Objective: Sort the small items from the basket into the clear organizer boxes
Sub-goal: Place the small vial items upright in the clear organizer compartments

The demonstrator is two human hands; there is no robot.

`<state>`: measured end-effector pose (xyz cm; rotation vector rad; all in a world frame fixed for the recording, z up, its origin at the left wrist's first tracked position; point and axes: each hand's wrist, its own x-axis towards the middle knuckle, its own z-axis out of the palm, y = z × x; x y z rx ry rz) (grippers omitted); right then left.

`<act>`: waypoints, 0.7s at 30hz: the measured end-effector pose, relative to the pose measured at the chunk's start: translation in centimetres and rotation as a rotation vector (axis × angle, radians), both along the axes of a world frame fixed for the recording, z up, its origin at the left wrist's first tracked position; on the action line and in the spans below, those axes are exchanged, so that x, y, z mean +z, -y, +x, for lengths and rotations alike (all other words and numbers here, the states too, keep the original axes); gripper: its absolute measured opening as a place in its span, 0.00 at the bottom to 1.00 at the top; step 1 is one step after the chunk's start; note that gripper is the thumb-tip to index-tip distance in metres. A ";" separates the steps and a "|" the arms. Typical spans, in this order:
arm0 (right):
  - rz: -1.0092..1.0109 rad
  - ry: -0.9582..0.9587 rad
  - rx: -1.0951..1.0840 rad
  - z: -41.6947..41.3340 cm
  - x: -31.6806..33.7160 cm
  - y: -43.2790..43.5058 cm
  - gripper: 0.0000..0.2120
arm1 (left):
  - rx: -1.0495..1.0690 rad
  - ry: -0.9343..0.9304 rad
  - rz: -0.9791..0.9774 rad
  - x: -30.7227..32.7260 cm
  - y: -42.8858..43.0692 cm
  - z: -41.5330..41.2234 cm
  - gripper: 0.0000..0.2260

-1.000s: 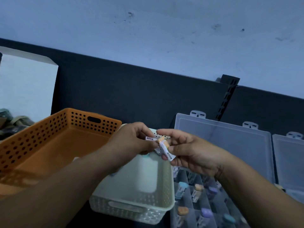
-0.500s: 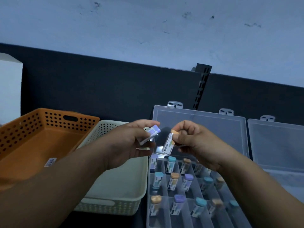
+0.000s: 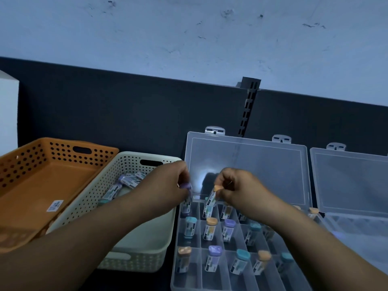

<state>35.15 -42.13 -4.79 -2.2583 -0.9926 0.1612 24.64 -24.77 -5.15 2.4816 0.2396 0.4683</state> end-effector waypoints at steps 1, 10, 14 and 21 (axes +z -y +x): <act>-0.031 0.031 0.004 0.1 -0.2 0.0 0.06 | -0.013 -0.003 0.019 -0.2 0.0 0.1 0.04; -0.143 0.111 0.028 0.4 -1.5 -0.1 0.06 | -0.132 -0.049 0.242 -0.2 1.2 1.0 0.04; -0.159 0.132 0.040 0.5 -1.4 -0.1 0.06 | -0.199 -0.071 0.255 0.1 1.8 1.1 0.03; -0.165 0.088 0.028 0.5 -1.8 -0.4 0.06 | -0.154 -0.153 0.270 0.0 0.5 1.1 0.07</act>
